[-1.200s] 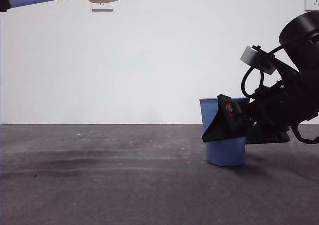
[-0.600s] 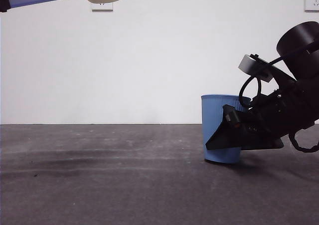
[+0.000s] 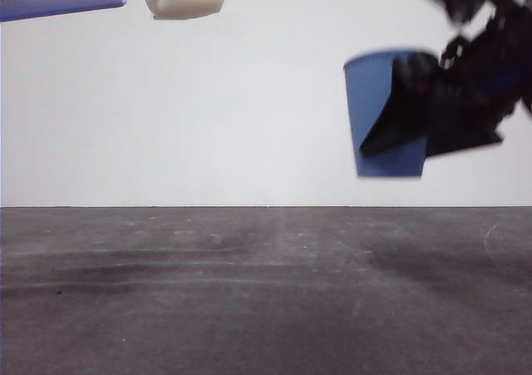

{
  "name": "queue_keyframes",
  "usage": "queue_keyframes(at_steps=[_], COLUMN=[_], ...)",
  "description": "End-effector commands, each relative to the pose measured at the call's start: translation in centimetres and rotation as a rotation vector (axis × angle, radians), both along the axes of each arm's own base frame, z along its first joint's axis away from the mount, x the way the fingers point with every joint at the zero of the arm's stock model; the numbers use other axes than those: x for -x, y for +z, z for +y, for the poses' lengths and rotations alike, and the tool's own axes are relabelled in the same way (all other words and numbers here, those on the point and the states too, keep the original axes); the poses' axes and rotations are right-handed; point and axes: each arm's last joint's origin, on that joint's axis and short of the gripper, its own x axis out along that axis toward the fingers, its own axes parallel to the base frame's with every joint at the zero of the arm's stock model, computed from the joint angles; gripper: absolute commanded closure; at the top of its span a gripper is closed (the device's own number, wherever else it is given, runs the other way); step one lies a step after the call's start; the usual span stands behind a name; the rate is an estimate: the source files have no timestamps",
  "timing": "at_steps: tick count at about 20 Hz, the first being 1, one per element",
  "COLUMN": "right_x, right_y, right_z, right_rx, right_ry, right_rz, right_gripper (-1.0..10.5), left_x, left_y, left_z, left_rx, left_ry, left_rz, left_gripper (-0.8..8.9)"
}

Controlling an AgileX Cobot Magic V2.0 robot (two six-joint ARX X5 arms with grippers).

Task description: Pick up the cup brush,pick up the cup,insert the brush into the cup,clean the cup,put the cup brush back,put the cup back to the fixed position on the table

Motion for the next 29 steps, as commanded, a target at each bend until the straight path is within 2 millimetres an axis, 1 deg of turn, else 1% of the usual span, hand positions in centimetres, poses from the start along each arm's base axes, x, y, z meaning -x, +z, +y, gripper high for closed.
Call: queue_keyframes(at_steps=[1,4,7,9,10,11,13,14,17,20,23,25,29], right_x=[0.5,0.9,1.7,2.1,2.2,2.2,2.5,2.6,3.1,3.3,3.3,3.2,2.7], right_y=[1.6,2.8,2.9,2.9,3.1,3.4,4.1,4.3,4.3,4.2,3.8,3.2,2.2], right_z=[-0.1,-0.2,-0.3,-0.5,-0.4,-0.4,-0.2,-0.2,-0.1,0.5,1.5,2.4,4.4], right_rx=[0.103,0.248,0.442,0.589,0.62,0.688,0.858,0.94,1.169,1.246,1.269,1.289,1.381], right_ry=[-0.004,-0.024,-0.011,-0.026,-0.041,-0.05,0.024,0.029,0.093,0.169,0.197,0.24,0.255], right_rz=[0.015,0.07,0.118,0.118,0.105,0.076,0.035,0.013,-0.02,-0.054,-0.068,-0.083,-0.124], right_gripper=[9.6,9.6,9.6,9.6,9.6,9.6,9.6,9.6,9.6,9.6,9.6,9.6,9.6], left_x=[0.1,0.1,0.0,-0.3,-0.5,-0.9,-1.5,-1.8,-2.3,-2.4,-2.5,-2.5,-2.3], left_y=[-0.1,-0.1,-0.4,-0.9,-1.2,-1.5,-2.1,-2.3,-3.1,-3.9,-4.5,-4.4,-4.5], left_z=[0.0,0.0,0.0,-0.3,-0.5,-0.8,-1.7,-2.2,-3.9,-5.4,-6.5,-7.0,-7.0], left_rx=[-0.032,-0.061,-0.125,-0.188,-0.215,-0.24,-0.259,-0.261,-0.272,-0.295,-0.301,-0.285,-0.271], left_ry=[-0.045,-0.085,-0.153,-0.207,-0.233,-0.261,-0.294,-0.312,-0.39,-0.445,-0.479,-0.495,-0.507], left_rz=[-0.001,-0.008,0.007,0.041,0.056,0.072,0.1,0.107,0.112,0.133,0.135,0.117,0.132], left_gripper=[8.22,8.22,8.22,8.22,8.22,8.22,8.22,8.22,8.22,8.22,8.22,8.22,8.22])
